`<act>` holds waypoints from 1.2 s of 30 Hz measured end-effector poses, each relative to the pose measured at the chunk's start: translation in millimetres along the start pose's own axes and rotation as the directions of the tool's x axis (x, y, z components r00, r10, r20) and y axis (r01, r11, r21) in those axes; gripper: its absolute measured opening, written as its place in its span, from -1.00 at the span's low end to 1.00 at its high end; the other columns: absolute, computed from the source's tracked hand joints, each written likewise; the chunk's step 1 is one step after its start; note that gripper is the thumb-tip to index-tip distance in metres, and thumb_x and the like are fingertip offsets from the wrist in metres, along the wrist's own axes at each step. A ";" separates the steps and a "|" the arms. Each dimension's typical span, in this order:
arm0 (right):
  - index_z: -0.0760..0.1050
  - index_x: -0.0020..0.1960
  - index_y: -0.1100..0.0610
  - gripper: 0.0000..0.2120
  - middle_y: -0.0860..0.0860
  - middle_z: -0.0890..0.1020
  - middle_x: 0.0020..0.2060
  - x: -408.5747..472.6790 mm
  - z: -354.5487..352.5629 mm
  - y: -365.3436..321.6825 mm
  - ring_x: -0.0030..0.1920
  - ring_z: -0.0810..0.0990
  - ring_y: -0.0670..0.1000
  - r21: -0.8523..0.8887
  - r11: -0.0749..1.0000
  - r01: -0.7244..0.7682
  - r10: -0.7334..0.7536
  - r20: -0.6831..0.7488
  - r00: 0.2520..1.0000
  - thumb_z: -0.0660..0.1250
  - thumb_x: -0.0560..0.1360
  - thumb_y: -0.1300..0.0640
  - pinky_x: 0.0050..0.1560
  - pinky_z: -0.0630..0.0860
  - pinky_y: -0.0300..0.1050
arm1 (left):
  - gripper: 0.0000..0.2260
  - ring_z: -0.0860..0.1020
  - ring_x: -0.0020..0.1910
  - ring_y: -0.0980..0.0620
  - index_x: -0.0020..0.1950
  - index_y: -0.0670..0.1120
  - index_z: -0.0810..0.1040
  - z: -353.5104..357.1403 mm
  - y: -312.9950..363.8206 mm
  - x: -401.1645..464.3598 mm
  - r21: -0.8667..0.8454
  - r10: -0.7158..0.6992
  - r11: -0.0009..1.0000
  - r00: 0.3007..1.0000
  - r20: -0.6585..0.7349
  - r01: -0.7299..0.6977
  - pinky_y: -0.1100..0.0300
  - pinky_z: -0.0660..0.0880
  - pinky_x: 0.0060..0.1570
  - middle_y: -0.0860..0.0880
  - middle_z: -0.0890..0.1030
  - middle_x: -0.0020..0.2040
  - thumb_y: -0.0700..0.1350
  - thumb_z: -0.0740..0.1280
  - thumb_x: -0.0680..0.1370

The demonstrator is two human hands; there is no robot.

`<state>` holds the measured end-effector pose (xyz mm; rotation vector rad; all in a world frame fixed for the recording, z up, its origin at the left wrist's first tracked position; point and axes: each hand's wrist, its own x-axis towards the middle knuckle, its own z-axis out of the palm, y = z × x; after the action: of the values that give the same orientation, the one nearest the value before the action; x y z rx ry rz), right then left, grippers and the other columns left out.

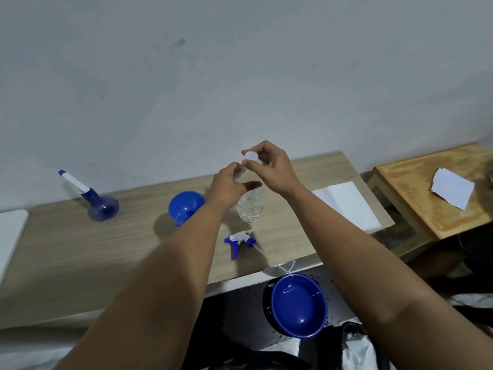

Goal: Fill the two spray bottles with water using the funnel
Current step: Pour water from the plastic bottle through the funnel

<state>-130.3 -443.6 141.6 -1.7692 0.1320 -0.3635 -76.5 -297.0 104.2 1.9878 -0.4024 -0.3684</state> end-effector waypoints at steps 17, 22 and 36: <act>0.57 0.10 0.12 -0.72 0.06 0.75 0.11 2.7 -8.6 -5.0 0.17 0.72 0.06 -0.001 0.999 -0.046 0.046 0.057 0.997 0.59 0.46 0.21 0.24 0.63 -0.02 | -0.43 0.51 0.35 0.07 0.26 0.01 0.53 2.5 6.8 -0.9 0.031 0.008 0.999 1.000 -0.011 -0.007 0.06 0.46 0.33 0.03 0.58 0.33 0.11 0.61 0.33; 0.57 0.25 0.04 -0.61 -0.01 0.74 0.12 2.1 -7.1 -7.5 0.19 0.70 -0.03 -0.058 0.998 -0.037 0.041 0.074 0.996 0.57 0.45 0.15 0.25 0.60 -0.10 | -0.43 0.50 0.36 0.06 0.27 0.00 0.52 3.8 7.1 1.3 0.032 -0.002 0.999 1.000 -0.021 0.002 0.05 0.45 0.34 0.02 0.58 0.34 0.10 0.61 0.34; 0.66 0.20 0.10 -0.76 -0.14 0.64 -0.12 3.3 -42.9 15.5 -0.21 0.56 -0.22 -0.129 0.980 -0.154 0.114 -0.272 0.955 0.52 0.54 0.12 -0.03 0.52 -0.28 | -0.46 0.55 0.27 0.09 0.17 -0.04 0.53 2.6 4.9 2.0 0.002 0.007 1.000 1.000 -0.024 -0.007 0.14 0.48 0.29 0.03 0.60 0.26 0.07 0.65 0.30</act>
<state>-139.0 -488.1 135.2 -1.8403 0.4787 -0.4997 -76.4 -302.0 107.4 1.9909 -0.3943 -0.3391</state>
